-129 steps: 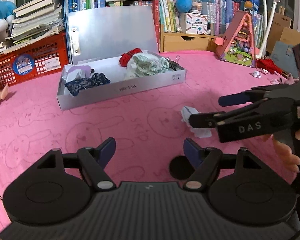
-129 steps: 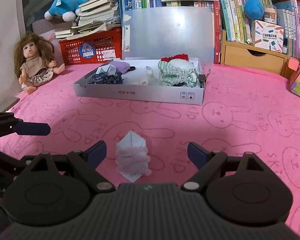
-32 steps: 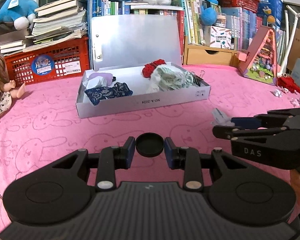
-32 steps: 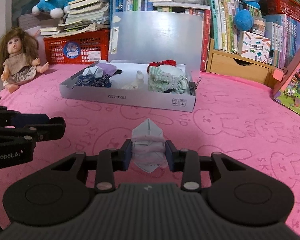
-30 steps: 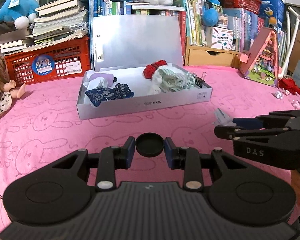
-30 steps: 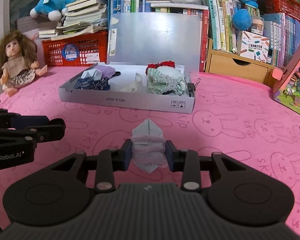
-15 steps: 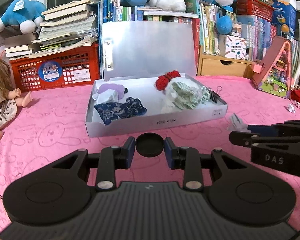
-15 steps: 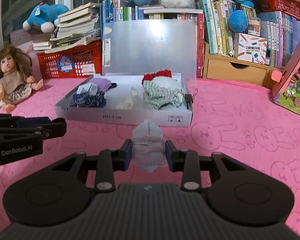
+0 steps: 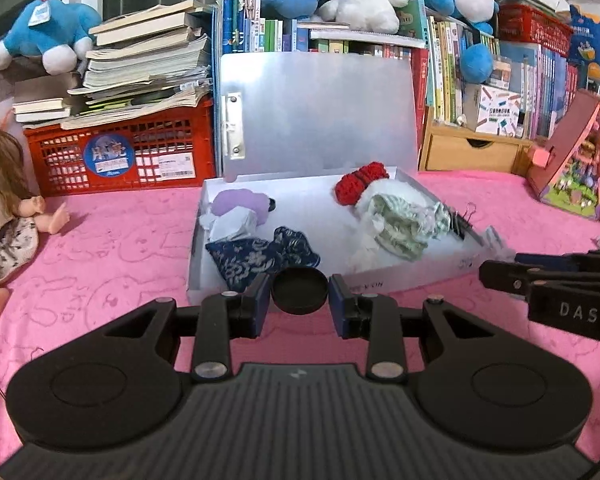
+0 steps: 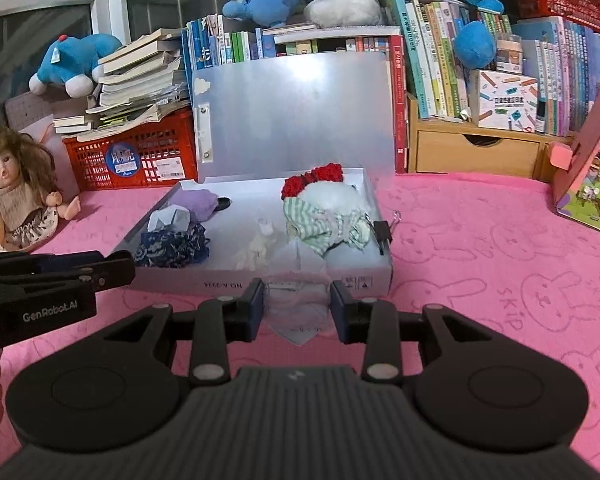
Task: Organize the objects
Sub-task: 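Carry the lid and striped paper with both grippers over the white box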
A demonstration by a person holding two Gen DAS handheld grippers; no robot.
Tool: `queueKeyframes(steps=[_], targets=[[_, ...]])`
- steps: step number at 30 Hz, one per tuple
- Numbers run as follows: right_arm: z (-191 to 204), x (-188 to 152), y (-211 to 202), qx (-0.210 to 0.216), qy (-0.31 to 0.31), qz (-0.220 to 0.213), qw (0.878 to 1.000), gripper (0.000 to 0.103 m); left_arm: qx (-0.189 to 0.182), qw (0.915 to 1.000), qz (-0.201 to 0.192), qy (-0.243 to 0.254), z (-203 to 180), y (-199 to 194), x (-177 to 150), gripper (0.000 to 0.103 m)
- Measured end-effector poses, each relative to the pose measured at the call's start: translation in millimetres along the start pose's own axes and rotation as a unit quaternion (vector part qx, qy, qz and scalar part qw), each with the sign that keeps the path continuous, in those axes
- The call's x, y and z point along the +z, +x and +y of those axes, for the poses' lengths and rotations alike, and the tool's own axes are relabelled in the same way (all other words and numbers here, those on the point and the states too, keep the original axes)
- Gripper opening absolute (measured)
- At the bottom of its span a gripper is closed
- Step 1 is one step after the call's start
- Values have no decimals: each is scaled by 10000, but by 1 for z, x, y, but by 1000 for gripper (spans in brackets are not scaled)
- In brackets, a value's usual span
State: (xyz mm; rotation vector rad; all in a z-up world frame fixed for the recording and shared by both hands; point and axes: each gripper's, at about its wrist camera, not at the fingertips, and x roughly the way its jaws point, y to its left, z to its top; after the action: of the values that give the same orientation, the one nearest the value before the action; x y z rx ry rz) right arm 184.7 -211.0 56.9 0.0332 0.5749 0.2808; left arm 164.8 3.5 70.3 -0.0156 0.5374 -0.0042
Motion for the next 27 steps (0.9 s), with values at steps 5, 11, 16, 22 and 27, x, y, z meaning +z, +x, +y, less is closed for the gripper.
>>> queueKeyframes(steps=[5,11,16,22,27], targets=[[1,19,13,92,36,116,9999,40,-71,10000,-15,-40,4,13,15,37],[-1,40,26,113,179,68,9998,40,-28,10000,44,-18,6,28,29,37],[-5,50,34,132,289,59,9995,40,46,10000,51,46,7,41,38,37],[-9,57,47,195,416,153,9988,40,-34,9998,69,-156,15,58,50,37],[-17,64,63,265,686,255,9970,40,15,9999,64,-158,18,74,60,37]])
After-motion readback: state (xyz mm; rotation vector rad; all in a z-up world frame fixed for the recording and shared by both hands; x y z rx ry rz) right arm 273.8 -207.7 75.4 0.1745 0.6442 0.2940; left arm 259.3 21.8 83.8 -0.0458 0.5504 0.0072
